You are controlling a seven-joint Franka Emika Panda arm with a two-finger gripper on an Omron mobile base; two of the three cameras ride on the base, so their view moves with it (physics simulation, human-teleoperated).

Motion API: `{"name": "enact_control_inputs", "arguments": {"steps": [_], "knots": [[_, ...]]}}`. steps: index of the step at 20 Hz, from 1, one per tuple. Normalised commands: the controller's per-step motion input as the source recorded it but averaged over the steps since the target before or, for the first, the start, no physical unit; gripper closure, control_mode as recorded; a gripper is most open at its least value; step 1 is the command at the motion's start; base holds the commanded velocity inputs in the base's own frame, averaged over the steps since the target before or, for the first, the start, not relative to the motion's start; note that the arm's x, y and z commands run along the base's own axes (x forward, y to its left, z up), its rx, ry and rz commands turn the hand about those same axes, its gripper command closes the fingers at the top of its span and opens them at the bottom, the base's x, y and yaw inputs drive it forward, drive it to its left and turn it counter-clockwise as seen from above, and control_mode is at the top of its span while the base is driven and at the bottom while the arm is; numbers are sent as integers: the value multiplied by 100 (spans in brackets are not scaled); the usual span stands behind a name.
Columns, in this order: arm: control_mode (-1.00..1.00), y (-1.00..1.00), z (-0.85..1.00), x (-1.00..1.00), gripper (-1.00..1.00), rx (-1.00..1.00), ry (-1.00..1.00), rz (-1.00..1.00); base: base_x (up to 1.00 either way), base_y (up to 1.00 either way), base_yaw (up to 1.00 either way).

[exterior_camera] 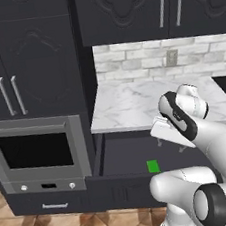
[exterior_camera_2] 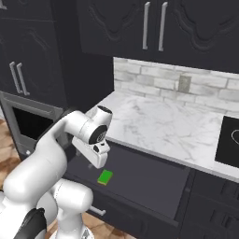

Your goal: Restock the sink supplies by placing the sponge and soap dispenser on the counter and next to the sink. Make sure the soap dispenser is upright.

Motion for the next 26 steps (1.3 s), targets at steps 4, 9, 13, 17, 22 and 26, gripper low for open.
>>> {"name": "enact_control_inputs", "arguments": {"steps": [4, 9, 13, 17, 22, 26], "knots": [[100, 0, 0, 0, -100, 0, 0, 0, -42, 0, -8], [100, 0, 0, 0, -100, 0, 0, 0, -24, 3, -8], [100, 0, 0, 0, -100, 0, 0, 0, -8, 3, -9], [-100, 0, -2, 9, -100, 0, 0, 0, 7, 1, -5], [-100, 0, -30, 68, -100, -2, 0, 0, 0, 0, 0], [-100, 0, -73, 92, -100, -12, 0, 0, 0, 0, 0]]}}
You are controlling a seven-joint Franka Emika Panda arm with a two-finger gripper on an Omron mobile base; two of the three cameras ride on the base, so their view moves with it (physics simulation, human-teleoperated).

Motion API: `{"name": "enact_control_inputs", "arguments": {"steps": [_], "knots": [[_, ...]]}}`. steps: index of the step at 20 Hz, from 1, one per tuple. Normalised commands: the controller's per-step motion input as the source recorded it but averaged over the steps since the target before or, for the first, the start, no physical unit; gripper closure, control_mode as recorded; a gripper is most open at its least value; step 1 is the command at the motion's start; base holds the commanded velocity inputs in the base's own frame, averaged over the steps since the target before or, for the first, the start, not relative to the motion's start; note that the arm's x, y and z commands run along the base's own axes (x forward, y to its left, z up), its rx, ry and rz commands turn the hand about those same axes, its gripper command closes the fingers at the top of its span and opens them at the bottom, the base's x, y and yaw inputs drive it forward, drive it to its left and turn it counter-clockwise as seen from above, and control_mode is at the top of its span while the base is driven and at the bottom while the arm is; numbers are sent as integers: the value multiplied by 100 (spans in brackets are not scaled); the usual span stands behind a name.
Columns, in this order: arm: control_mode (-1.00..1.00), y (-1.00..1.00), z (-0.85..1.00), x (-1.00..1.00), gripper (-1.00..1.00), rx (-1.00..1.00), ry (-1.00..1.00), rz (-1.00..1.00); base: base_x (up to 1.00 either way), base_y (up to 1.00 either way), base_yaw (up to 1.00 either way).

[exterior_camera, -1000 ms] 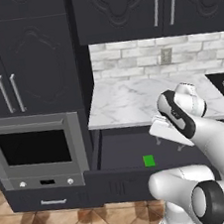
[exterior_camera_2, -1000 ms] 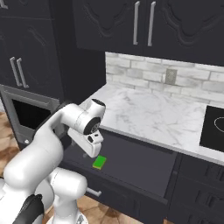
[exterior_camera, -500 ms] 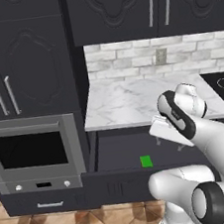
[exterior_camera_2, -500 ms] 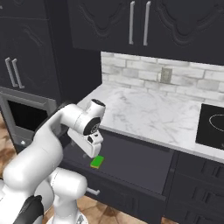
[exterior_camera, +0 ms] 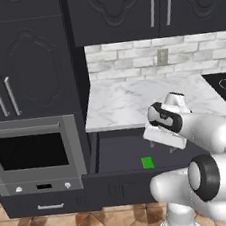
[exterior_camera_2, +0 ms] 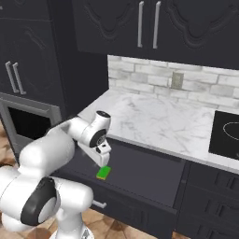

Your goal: Restock the sink supplies by placing the sponge and soap dispenser on the counter and next to the sink. Make sure the soap dispenser is upright.

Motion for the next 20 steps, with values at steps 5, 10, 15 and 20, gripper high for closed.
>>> {"name": "enact_control_inputs", "arguments": {"steps": [5, 10, 15, 20], "knots": [[-100, 0, -84, 70, -100, -13, 0, 4, 0, 0, 0], [-100, 0, -67, 44, -100, -18, 4, 11, 0, 0, 0], [-100, 0, -39, 44, -100, -7, 4, 12, 0, 0, 0], [-100, -3, -25, 7, -100, -1, 0, 6, 0, 0, 0]]}}
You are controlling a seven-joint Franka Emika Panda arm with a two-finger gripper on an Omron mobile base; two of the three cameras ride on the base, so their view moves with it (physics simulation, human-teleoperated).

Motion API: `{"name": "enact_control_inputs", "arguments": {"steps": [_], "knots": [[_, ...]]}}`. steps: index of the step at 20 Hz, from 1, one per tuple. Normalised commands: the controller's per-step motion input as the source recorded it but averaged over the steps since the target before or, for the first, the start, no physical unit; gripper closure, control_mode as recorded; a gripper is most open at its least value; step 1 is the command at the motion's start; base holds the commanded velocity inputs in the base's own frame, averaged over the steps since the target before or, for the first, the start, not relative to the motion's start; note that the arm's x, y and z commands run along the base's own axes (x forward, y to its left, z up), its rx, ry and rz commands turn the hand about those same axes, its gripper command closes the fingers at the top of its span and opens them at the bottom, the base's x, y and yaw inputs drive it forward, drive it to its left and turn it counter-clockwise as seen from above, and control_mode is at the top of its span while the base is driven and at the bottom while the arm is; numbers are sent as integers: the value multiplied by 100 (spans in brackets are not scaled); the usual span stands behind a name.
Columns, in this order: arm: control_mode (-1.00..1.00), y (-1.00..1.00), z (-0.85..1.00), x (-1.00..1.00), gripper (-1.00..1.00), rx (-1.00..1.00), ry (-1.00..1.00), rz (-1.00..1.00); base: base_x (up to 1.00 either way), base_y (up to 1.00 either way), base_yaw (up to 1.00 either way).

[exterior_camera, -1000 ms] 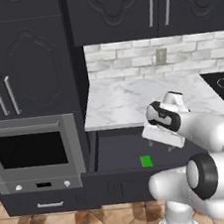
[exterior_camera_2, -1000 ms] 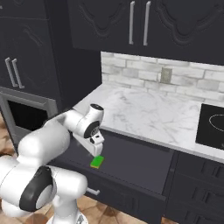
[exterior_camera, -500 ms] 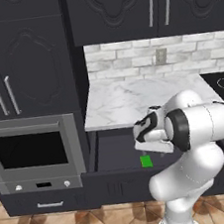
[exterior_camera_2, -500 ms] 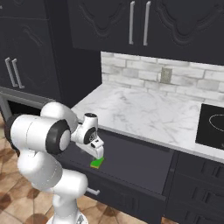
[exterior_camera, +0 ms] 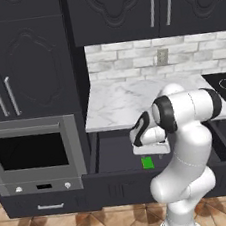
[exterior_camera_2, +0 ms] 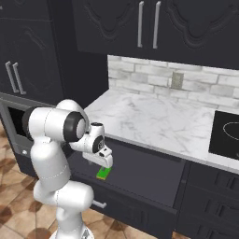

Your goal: Restock the sink supplies by placing the sponge and soap dispenser on the counter and next to the sink. Make sure the soap dispenser is upright.

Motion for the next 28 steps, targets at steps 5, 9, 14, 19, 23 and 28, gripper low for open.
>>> {"name": "enact_control_inputs", "arguments": {"steps": [5, 9, 14, 19, 23, 28], "knots": [[-100, 0, -24, 3, -100, -3, 0, 1, 0, 0, 0], [-100, 0, -24, 9, -100, 0, 0, 0, 0, 0, 0], [-100, -7, -9, 19, -100, 2, 0, 0, 0, 0, 0], [-100, -7, -13, 26, -100, 3, 0, 0, 0, 0, 0], [-100, 0, -31, 30, -100, 0, 0, 0, 0, 0, 0], [-100, 0, -35, 25, -100, 0, 0, 0, 0, 0, 0]]}}
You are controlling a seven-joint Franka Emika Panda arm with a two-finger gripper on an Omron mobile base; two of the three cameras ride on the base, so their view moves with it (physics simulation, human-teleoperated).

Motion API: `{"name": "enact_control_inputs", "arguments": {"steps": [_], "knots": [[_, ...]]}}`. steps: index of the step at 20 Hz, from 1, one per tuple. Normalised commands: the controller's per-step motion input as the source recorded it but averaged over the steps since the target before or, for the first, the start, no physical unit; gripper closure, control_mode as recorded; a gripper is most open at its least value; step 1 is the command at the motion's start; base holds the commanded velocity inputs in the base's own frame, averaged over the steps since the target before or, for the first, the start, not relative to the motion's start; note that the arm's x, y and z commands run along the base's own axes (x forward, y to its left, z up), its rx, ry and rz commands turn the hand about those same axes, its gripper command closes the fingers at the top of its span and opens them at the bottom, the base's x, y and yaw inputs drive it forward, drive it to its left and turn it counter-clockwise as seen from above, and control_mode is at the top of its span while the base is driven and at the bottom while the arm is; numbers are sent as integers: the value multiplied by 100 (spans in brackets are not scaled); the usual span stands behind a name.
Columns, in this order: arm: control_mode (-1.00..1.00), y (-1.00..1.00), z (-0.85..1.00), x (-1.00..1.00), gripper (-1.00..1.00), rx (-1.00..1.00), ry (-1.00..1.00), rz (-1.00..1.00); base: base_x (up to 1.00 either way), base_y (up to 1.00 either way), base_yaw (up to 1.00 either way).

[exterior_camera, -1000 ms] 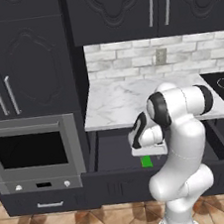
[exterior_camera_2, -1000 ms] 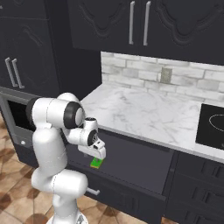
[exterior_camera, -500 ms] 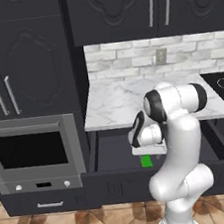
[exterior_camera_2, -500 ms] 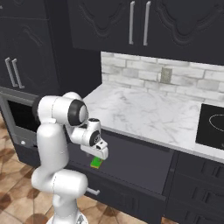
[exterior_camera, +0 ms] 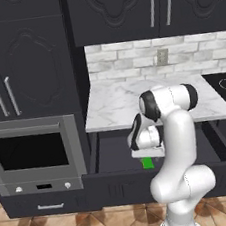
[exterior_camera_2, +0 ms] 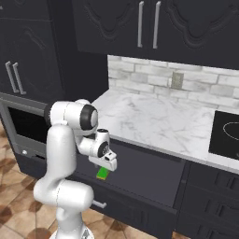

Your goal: Restock the sink supplies by placing the sponge and soap dispenser on the counter and next to the sink. Make sure the soap dispenser is upright.

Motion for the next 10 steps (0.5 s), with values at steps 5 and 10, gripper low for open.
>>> {"name": "enact_control_inputs", "arguments": {"steps": [5, 10], "knots": [[-100, 0, -30, 29, -100, 0, 0, 0, 0, 0, 0], [-100, 0, -27, 28, -100, 0, 0, 0, 0, 0, 0]]}}
